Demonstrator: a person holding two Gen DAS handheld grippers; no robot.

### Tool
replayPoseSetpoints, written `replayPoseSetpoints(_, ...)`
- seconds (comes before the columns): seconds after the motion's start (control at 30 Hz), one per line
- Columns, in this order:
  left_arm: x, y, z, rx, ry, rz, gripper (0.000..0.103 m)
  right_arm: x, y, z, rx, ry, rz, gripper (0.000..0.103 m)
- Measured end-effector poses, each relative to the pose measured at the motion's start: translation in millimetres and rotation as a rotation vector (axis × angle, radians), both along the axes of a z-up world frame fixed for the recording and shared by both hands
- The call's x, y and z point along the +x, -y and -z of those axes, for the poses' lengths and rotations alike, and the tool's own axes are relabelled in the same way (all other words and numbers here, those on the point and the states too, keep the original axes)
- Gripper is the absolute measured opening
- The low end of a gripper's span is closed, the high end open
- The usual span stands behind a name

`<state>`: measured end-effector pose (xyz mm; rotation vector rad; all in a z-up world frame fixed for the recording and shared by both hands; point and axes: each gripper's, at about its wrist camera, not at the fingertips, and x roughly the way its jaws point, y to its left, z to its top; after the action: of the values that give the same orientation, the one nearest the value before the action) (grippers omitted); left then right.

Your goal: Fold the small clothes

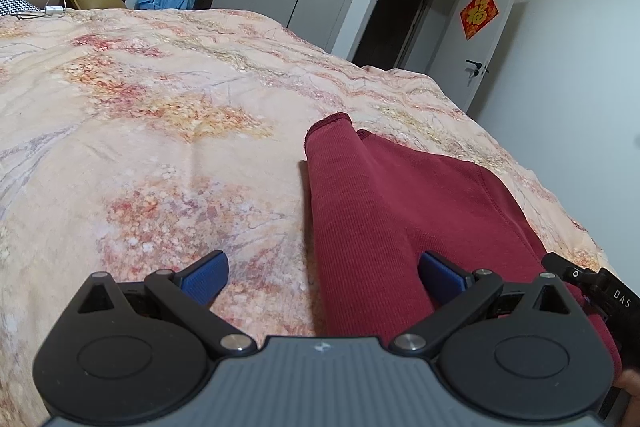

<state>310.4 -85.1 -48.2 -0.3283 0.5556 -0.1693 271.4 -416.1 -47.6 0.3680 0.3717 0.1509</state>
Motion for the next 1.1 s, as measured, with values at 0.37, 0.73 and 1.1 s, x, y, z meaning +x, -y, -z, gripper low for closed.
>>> replayPoseSetpoints(0.37,2.7,-1.4,-2.6,0.006,-0.025,0.014,0.103,0.0,0.4,0.2,0.001,0.0,0.0,0.103)
replayPoseSetpoints(0.73,3.6,-1.7,-3.6,0.01,-0.032,0.021,0.103,-0.2,0.6,0.3,0.001,0.001,-0.001,0.103)
replayPoseSetpoints(1.1,9.0,-1.7,-7.4,0.024,-0.059,0.043,0.103,-0.2,0.7,0.4,0.002,0.003,-0.003,0.103)
